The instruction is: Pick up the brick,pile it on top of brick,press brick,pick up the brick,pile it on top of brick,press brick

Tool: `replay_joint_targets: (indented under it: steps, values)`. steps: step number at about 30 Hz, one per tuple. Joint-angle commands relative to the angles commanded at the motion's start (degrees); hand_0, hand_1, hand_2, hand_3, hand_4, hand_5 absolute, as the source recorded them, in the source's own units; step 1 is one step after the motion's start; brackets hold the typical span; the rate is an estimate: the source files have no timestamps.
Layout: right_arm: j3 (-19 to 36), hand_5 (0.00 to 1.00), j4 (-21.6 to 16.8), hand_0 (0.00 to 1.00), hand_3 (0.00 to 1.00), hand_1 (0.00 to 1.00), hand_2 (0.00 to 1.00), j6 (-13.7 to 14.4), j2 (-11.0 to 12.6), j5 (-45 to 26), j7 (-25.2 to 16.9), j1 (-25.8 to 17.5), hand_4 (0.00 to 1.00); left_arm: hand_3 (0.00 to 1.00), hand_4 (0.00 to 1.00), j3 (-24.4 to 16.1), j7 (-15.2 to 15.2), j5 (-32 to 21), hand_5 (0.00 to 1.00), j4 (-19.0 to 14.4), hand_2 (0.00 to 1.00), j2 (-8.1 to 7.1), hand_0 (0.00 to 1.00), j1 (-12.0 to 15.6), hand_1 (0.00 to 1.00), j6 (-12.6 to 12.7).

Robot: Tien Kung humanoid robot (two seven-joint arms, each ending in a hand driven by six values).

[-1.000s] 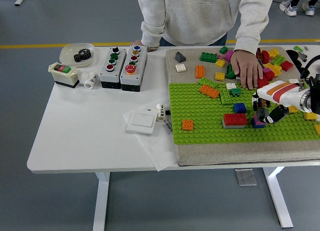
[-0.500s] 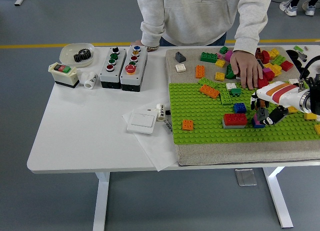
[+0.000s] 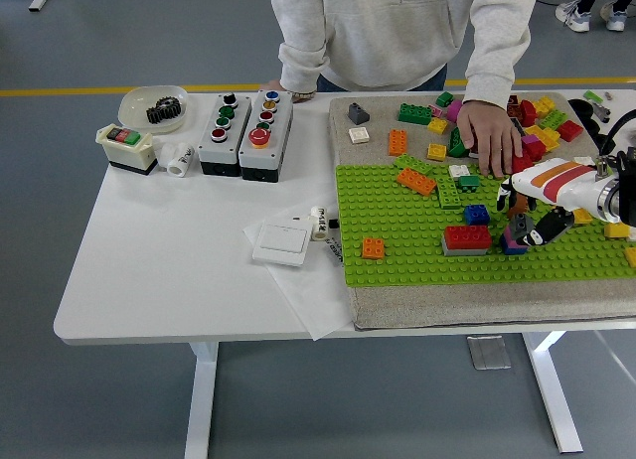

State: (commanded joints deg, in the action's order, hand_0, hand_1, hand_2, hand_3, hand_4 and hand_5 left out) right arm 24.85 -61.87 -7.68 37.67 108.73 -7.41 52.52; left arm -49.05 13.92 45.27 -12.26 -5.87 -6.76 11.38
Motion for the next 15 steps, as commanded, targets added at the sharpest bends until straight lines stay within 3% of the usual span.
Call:
replay_joint_targets:
  steps: [9,13,14,15]
  values:
    - [3.5,0.276,-1.7,0.293,0.809,0.493,0.711,-0.3,0.6,0.8,0.5,-1.5,0.998,0.676,0.765,0.3,-0.1,-0.4,0.635,0.0,0.781,-0.05,0.763,-0.2,0.791,0.0]
    - [8.4,0.276,-4.8,0.293,0.809,0.493,0.711,-1.1,1.4,1.6,1.2,-4.0,0.998,0.676,0.765,0.4,-0.2,-0.4,0.635,0.0,0.781,-0.14,0.763,-0.3,0.791,-0.1]
    - [10.3,0.33,-6.1,0.39,0.834,0.568,0.75,-1.2,1.7,1.9,1.5,-5.1,0.998,0.678,0.766,0.4,-0.2,-0.4,0.635,0.1,0.781,-0.15,0.759,-0.3,0.791,-0.1]
    - [11.3,0.33,-6.6,0.39,0.834,0.568,0.75,-1.1,1.8,2.1,1.6,-5.5,0.998,0.678,0.766,0.4,-0.2,-0.4,0.635,0.1,0.781,-0.15,0.759,-0.4,0.791,-0.1]
